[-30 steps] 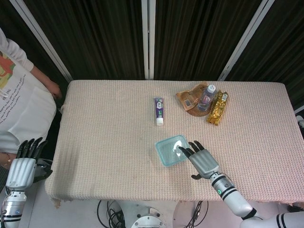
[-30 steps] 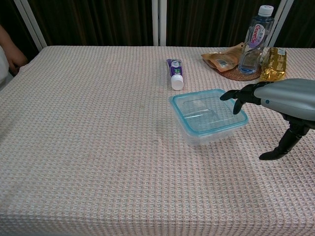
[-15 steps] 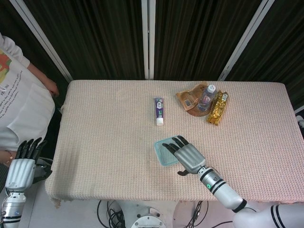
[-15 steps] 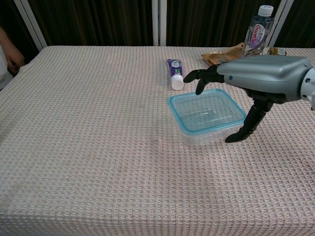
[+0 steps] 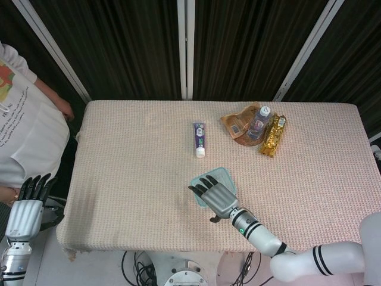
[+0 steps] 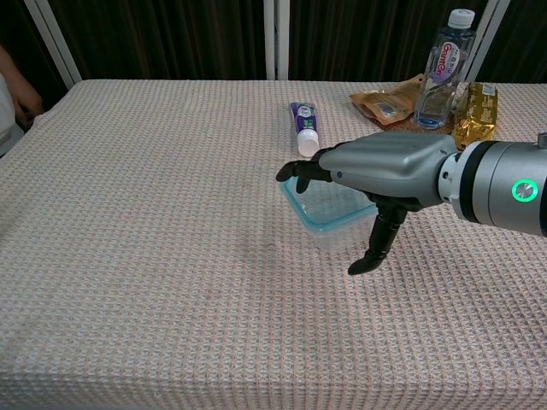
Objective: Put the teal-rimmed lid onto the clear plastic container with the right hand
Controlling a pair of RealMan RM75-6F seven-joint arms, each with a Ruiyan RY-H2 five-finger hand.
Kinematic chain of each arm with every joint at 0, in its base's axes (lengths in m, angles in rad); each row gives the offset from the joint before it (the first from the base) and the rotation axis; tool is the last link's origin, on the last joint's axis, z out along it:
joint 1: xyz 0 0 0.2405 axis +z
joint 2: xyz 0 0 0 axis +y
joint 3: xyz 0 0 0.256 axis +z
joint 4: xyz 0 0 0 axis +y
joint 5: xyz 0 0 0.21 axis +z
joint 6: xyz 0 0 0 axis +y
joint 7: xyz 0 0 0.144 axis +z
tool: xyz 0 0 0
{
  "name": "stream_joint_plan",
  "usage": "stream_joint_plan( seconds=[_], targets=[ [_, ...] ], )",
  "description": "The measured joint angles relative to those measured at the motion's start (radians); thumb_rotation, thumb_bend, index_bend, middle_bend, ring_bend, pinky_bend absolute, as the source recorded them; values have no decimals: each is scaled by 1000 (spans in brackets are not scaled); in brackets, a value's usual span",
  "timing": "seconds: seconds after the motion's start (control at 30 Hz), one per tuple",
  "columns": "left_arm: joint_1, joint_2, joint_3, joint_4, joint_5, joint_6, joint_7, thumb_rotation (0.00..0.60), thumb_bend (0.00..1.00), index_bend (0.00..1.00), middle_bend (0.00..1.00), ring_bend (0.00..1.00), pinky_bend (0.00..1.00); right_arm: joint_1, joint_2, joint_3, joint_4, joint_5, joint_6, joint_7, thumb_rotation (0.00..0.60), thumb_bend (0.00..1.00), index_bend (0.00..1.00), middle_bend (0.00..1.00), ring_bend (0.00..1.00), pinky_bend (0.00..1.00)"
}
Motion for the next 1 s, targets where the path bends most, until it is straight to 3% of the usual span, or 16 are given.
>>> stream_joint_plan(
  seconds=[0.3,0.6,1.0],
  targets=[
    [0,2,-2,-5,1,1,6,600,0,110,45,0,0,-31,33,-21,-40,-100,43,40,600,25,0,169,0,0],
    [-6,2,-2,-17,8,-4,22,600,0,109,45,0,0,-131,118,-121,-94,-308,83,135,600,26,0,188,0,0],
    [2,3,1,-19,6,2,23,600,0,109,45,0,0,-144,86,-137,-33,-282,8,136,600,26,0,206,0,0]
  ],
)
